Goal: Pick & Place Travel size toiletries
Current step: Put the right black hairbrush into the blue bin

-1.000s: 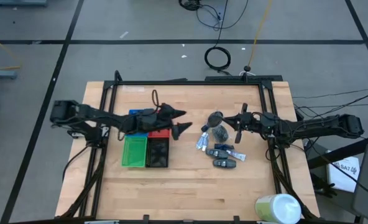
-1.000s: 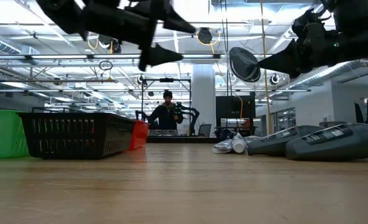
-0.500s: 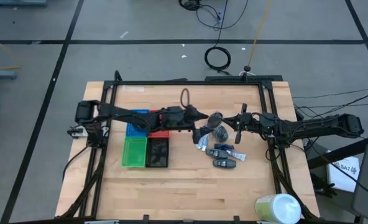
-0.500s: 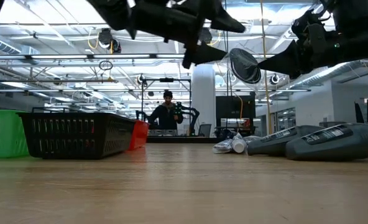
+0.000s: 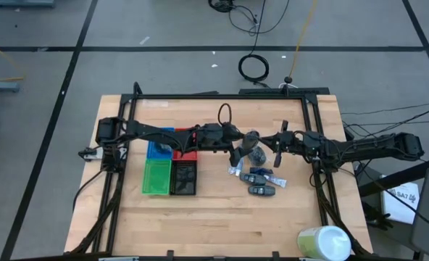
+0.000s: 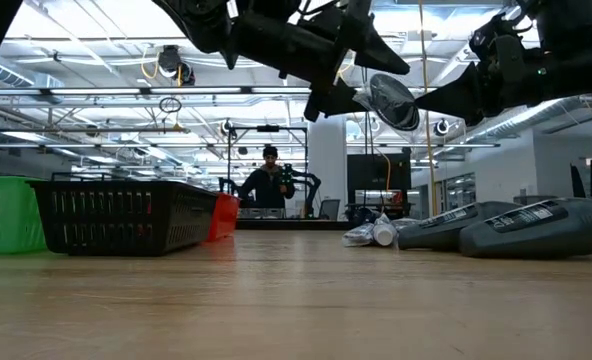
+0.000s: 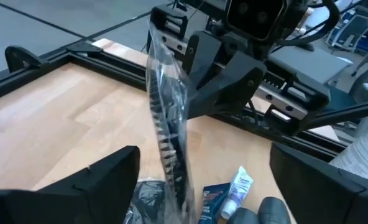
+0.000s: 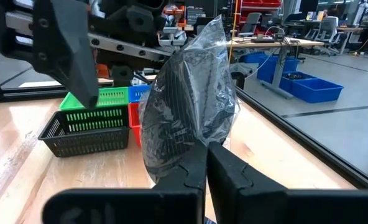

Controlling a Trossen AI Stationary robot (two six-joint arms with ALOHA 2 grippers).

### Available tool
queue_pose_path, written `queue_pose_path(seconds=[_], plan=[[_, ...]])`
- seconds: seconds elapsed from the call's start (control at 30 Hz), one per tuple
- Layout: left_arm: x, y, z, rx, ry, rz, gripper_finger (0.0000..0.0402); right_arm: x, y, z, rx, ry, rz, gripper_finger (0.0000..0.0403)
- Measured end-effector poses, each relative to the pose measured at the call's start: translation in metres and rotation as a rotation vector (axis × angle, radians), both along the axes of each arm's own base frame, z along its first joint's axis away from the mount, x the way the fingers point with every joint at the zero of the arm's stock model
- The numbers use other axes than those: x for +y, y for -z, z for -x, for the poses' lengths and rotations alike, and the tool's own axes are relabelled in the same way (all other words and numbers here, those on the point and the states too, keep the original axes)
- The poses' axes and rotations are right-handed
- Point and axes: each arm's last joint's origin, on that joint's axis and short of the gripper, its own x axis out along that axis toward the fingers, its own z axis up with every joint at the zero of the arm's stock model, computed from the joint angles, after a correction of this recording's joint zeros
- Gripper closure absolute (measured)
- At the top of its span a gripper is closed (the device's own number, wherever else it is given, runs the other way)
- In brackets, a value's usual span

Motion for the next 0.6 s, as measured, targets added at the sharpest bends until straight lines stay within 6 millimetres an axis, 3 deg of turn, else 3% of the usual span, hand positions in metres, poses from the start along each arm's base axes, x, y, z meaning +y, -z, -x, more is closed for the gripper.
queue_pose_path(seconds=[0.13,0.47,0.53,0.6], plan=[[0.004,0.001,0.001,0.012,-0.006,-0.008,0.0131,0.0,0.0,0.0,-0.002,-0.001,0.0,0.0403],[0.022,0.003,0.003,0.023,-0.01,0.082,0.0366,0.002,-0.001,0.0,-0.009,-0.055,-0.002,0.0403],[0.022,0.002,0.003,0.02,0.002,0.073,0.0386,0.003,-0.001,-0.001,-0.009,-0.058,-0.002,0.0403],[0.022,-0.002,0.005,0.022,0.011,0.05,0.0382,0.003,-0.001,-0.001,-0.011,-0.06,-0.003,0.0402]])
